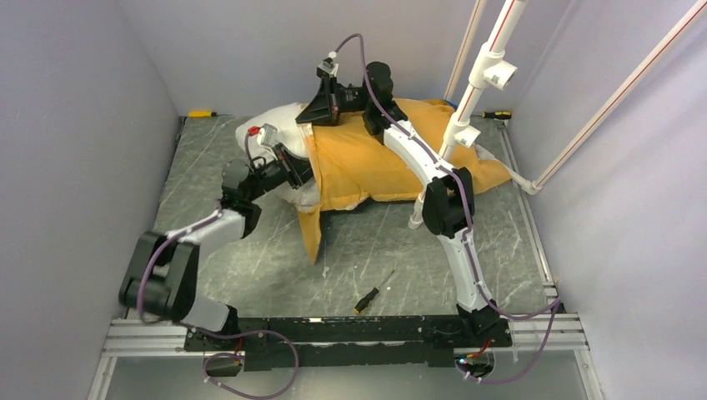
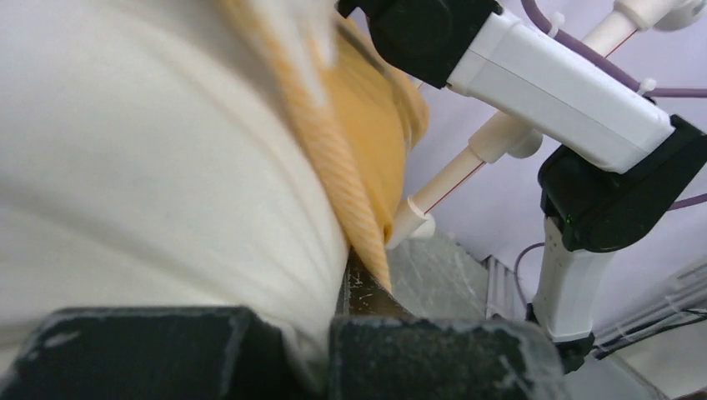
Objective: Put the pillow into the pillowcase
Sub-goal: Stuff the pillow into the pillowcase.
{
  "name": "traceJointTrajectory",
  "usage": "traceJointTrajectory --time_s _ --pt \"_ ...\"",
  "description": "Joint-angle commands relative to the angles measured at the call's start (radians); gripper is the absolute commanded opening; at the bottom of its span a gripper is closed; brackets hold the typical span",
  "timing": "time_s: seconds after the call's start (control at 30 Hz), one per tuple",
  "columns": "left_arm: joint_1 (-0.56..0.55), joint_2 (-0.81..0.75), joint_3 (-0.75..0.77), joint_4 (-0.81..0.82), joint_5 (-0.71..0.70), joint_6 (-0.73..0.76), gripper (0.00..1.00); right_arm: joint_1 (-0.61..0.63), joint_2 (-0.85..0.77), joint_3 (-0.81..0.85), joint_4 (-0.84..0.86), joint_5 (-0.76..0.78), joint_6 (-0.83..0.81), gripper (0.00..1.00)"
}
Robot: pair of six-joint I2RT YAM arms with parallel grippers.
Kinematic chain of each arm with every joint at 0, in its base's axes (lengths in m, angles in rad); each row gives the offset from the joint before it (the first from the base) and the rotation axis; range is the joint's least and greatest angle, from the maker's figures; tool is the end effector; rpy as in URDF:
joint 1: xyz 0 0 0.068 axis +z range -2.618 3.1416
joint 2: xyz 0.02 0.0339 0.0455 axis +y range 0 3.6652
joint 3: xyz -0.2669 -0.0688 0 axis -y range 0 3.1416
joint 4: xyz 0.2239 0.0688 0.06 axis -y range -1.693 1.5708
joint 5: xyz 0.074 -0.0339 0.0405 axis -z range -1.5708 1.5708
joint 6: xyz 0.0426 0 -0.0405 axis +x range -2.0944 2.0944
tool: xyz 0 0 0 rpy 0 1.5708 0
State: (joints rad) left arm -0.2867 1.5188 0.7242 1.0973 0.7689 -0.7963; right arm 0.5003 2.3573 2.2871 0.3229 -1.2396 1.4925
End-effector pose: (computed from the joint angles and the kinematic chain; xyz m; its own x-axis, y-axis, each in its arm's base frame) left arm 0.2848 -0.1148 0.2935 -0.4004 -0.4175 -0.8157 0.7917 0.2906 -0.5373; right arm 0.4383 0.2855 0.3681 -0.9393 -0.1440 -0.3114 -0.2937 -0.1316 0.9468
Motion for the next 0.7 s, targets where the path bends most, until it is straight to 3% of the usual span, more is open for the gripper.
traceJointTrajectory --time_s 0.0,0.1,0.23,0.43,0.67 --pt "-0.111 -0.279 -0.027 -0.4 -0.043 0.316 0.0 0.103 0.025 0.091 0.067 0.125 -0.012 0.0" --pt "-0.135 -0.399 -0.056 -0.558 -0.257 0.404 0.0 0.142 0.05 0.094 0.092 0.131 0.007 0.0" --pt "-0.146 -0.381 -0.068 -0.533 -0.297 0.414 0.0 0.187 0.082 0.147 0.159 0.144 0.085 0.0" --pt "-0.187 -0.228 -0.053 -0.292 -0.376 0.478 0.0 0.24 0.063 0.206 0.255 0.168 0.227 0.0" --pt "-0.274 0.023 0.118 -0.069 -0.407 0.586 0.0 0.262 0.043 0.282 0.298 0.208 0.319 0.0"
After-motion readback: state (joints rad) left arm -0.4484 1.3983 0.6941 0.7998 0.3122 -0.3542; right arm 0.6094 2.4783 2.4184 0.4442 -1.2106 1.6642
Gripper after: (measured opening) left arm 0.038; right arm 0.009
